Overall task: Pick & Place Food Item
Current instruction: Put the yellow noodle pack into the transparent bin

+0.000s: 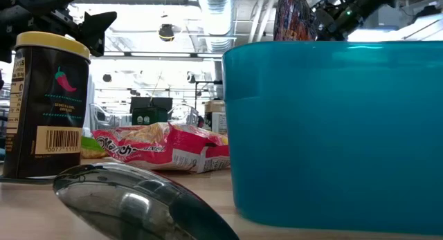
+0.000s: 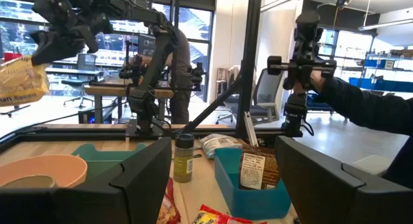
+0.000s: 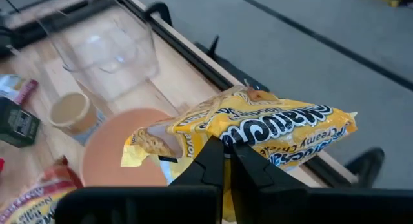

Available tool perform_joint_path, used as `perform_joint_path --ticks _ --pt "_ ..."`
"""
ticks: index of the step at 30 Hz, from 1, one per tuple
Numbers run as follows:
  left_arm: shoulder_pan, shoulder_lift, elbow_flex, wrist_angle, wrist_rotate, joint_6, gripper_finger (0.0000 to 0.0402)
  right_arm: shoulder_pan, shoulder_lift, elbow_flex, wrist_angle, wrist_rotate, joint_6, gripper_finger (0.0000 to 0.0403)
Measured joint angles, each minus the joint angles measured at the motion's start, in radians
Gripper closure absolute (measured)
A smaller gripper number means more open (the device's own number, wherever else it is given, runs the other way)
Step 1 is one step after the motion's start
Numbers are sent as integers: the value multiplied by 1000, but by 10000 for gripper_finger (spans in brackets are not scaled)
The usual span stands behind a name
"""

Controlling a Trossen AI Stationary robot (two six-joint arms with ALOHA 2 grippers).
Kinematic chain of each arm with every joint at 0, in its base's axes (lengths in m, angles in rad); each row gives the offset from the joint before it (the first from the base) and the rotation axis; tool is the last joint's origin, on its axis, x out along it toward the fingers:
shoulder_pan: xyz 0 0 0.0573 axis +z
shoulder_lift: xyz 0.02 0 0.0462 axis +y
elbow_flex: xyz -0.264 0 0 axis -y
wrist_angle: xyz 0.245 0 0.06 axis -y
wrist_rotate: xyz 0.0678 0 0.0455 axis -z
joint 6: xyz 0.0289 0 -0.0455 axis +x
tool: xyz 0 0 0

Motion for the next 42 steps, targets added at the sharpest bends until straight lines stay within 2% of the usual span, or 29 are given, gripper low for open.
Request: perform_joint_path --ticks 27,42 --pt "0 0 0 0 0 0 131 133 124 0 273 0 -26 402" --pt "0 0 0 0 0 0 131 134 124 0 341 0 -30 403"
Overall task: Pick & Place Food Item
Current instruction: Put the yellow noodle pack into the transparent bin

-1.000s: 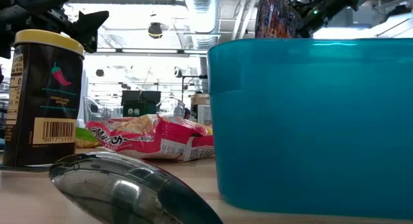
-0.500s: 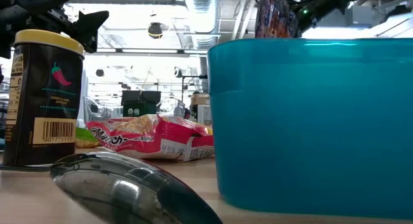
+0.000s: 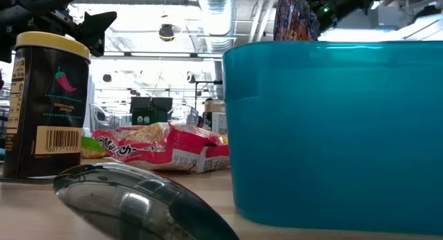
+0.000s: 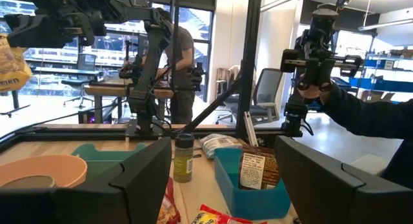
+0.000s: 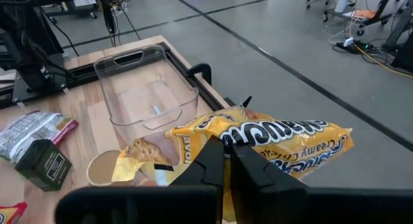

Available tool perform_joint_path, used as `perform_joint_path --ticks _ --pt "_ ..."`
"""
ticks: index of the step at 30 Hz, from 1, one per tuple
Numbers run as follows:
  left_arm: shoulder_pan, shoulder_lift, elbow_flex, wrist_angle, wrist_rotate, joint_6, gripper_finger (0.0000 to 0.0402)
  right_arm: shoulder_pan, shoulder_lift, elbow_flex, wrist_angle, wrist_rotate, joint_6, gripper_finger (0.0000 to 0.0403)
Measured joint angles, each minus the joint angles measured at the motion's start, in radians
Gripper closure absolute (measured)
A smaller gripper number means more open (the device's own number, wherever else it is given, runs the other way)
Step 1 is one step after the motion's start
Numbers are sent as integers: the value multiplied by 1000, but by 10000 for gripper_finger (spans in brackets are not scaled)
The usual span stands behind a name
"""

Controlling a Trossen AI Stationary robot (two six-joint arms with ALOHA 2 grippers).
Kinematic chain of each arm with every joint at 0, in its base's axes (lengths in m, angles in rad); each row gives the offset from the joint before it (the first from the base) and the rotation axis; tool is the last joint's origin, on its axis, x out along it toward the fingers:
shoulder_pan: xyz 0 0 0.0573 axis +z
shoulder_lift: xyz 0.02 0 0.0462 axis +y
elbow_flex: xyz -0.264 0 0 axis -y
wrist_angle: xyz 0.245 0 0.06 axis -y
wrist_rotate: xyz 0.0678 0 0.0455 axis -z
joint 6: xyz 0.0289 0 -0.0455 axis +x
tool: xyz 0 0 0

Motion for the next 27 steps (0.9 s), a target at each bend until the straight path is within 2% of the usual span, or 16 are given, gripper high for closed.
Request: perform_joint_path --ticks 16,19,23,27 --pt "0 0 0 0 0 0 131 0 46 0 45 -39 -86 403" --pt "0 0 0 0 0 0 131 8 67 0 73 -91 -105 403" --pt "0 0 0 0 0 0 131 27 97 0 147 -214 -128 403" --pt "0 0 0 0 0 0 131 54 134 0 199 -241 -155 403"
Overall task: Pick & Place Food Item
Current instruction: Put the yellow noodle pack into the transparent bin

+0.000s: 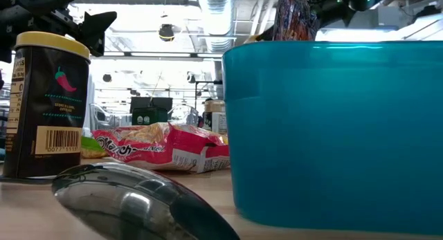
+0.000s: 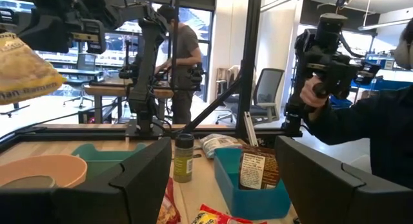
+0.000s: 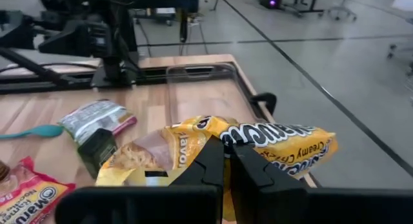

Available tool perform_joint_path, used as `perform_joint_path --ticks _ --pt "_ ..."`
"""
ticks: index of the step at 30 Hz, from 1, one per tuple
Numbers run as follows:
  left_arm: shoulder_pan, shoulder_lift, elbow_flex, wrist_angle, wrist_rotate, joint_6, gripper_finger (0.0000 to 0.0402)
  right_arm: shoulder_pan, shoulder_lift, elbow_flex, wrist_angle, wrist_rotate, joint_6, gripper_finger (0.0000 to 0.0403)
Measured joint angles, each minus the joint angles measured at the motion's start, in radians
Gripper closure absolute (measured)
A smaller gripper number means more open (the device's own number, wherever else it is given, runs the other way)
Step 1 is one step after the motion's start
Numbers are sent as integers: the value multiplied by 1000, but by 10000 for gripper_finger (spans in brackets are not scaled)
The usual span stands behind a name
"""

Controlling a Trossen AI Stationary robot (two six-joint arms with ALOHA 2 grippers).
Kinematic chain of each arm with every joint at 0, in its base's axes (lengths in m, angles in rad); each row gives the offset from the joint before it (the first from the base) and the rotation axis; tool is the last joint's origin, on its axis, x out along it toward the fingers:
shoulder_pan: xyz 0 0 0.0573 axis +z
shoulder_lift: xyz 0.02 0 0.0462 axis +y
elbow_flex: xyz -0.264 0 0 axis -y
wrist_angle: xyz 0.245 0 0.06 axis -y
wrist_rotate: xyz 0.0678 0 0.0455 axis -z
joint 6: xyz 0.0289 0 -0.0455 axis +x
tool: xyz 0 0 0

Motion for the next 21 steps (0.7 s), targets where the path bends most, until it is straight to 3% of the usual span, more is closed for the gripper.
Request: perform_joint_path --ticks 21 --pt "0 0 0 0 0 0 131 58 19 0 48 -3 -10 403"
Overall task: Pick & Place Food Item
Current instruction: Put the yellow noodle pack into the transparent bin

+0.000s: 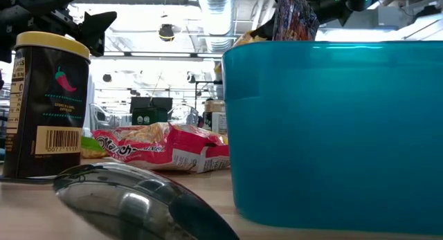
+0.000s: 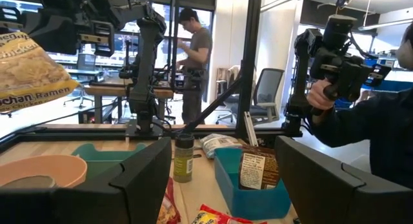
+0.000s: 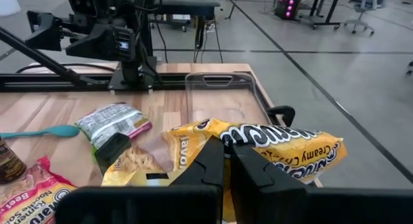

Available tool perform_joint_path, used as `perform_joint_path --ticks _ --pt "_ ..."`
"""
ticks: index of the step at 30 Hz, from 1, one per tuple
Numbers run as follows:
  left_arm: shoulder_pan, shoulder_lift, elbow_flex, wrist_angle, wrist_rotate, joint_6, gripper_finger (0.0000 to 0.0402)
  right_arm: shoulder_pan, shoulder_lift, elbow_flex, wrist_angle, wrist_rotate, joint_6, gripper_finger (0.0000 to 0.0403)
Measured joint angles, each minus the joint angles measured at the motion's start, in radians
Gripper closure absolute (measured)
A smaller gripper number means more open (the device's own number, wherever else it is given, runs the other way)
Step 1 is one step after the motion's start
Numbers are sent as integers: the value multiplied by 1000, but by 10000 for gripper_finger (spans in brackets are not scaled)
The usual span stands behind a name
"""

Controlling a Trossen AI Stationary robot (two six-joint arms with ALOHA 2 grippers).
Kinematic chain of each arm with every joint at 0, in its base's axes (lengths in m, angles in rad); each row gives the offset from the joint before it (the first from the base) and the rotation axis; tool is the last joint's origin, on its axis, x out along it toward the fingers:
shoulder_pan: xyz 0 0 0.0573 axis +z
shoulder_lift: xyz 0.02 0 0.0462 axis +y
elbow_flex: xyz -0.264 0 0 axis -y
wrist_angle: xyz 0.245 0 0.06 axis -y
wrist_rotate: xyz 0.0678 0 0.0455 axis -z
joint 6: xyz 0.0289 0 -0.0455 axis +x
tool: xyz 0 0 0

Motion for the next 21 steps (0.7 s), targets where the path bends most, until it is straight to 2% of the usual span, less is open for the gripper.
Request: perform_joint_path --ticks 18,21 --pt "0 0 0 2 0 0 131 14 0 0 25 -1 19 402" --pt "0 0 0 47 0 0 131 22 0 0 40 -25 31 402"
